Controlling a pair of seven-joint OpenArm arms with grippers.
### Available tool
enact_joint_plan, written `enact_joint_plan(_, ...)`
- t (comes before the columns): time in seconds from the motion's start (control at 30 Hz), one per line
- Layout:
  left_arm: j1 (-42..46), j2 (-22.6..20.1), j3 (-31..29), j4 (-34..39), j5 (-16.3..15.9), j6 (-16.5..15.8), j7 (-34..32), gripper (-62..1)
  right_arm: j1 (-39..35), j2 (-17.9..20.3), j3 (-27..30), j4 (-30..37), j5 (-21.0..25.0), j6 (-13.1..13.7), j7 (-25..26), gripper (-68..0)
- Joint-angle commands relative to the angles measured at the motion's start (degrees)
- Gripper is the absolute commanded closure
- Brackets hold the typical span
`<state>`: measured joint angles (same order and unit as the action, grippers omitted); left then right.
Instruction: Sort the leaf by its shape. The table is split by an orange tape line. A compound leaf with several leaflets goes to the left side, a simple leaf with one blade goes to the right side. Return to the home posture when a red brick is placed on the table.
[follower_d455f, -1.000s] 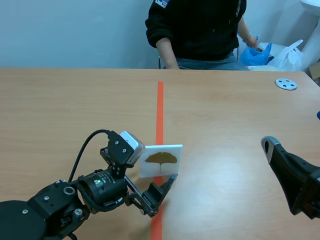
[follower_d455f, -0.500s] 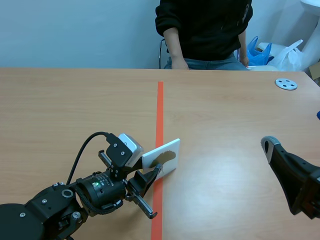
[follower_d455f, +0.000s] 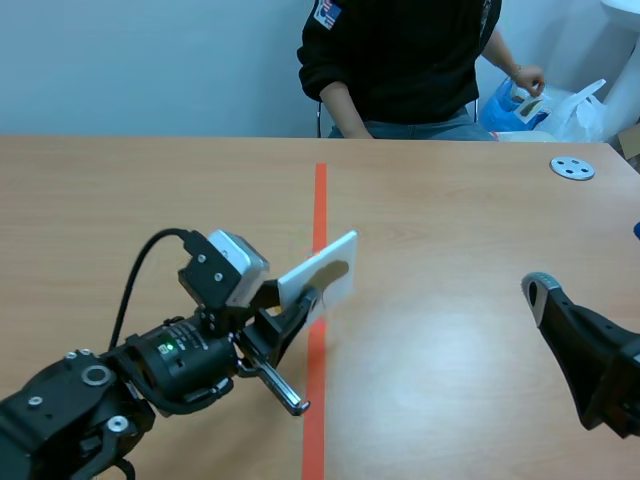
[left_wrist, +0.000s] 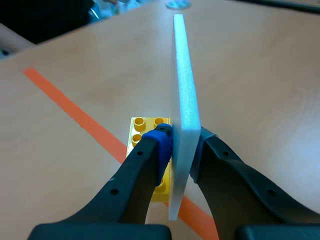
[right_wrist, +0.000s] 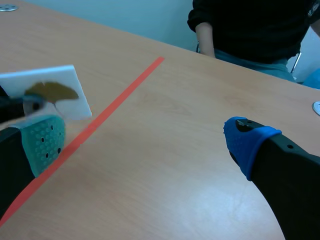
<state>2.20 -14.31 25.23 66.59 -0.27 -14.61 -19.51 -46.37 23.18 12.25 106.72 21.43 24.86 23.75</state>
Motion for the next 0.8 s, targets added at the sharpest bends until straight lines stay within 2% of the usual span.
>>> enact_joint_plan(0.0, 0.09, -1.2, -2.64, 2.91, -2.64, 0.33, 0.31, -3.8, 0.5, -0.02, 0.61, 0.2, 0.63, 0.02, 1.25, -67.9)
enact_joint_plan(0.2, 0.74, -3.37, -13.18, 7.39, -11.91, 0.61, 6.47, -4.0, 0.5, -0.02, 0.61, 0.2, 0.63, 0.02, 1.27, -67.9)
enact_joint_plan(0.33, 0.63, -4.83, -19.65, 7.39, -16.48, 3.43, 7.63, -4.1, 0.52, 0.0, 0.61, 0.2, 0.66, 0.02, 1.27, -67.9)
enact_joint_plan(0.57, -1.01, -8.5, -24.2, 4.66, -19.85, 7.76, 7.78, -4.0, 0.52, 0.0, 0.61, 0.2, 0.66, 0.02, 1.29, -67.9)
enact_joint_plan(0.77, -7.61, -8.92, -24.17, -5.81, -20.15, 7.87, 7.48, -4.0, 0.55, 0.0, 0.61, 0.2, 0.66, 0.02, 1.31, -67.9)
